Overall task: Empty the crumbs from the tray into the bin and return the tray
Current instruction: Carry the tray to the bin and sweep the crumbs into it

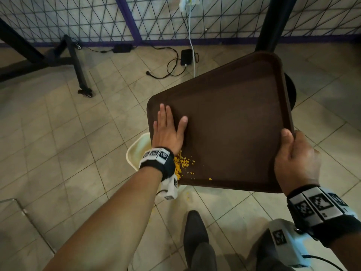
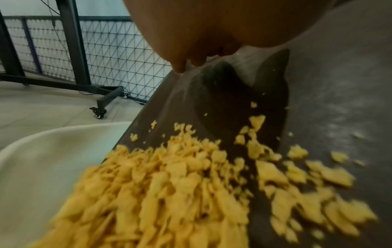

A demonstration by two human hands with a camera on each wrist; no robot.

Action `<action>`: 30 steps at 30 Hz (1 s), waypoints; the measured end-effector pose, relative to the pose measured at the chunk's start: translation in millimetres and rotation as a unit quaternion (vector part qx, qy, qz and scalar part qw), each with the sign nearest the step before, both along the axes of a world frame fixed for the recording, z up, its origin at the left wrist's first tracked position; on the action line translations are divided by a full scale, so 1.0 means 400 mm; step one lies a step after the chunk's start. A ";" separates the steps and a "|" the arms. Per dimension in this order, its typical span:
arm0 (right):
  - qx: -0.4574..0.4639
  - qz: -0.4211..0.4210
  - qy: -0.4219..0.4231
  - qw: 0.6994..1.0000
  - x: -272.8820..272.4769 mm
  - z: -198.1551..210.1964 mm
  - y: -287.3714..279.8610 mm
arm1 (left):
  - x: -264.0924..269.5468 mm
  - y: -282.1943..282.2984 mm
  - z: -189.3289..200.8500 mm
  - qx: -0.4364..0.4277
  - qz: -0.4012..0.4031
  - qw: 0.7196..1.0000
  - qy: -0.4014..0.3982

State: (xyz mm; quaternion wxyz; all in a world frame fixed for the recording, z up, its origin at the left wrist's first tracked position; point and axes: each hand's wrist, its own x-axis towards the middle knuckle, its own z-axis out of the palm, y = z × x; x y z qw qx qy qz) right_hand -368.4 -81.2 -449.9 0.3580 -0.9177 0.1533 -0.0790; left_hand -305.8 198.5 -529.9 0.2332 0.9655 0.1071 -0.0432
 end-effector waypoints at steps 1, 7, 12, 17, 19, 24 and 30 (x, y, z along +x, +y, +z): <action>0.003 0.002 0.000 1.000 0.000 0.000 0.000 | 0.010 0.003 0.000 -0.007 0.004 1.000 0.007; 0.009 -0.015 0.003 1.000 -0.001 0.012 -0.001 | -0.152 0.013 -0.097 0.012 0.014 0.991 0.134; -0.004 -0.026 0.014 1.000 -0.003 0.011 -0.009 | -0.209 -0.035 -0.080 0.024 -0.035 0.995 0.086; 0.004 -0.032 0.010 0.999 0.002 0.012 0.005 | -0.262 -0.105 -0.086 0.051 -0.104 0.991 0.071; 0.007 -0.033 0.010 0.999 0.001 0.015 0.001 | -0.281 -0.074 -0.118 0.058 -0.074 0.991 0.095; 0.004 -0.034 0.009 0.999 -0.008 0.013 -0.017 | -0.312 0.002 -0.148 0.091 -0.082 0.983 0.138; -0.004 -0.030 0.010 1.000 -0.010 0.009 -0.010 | -0.217 0.026 -0.101 0.072 -0.069 0.993 0.060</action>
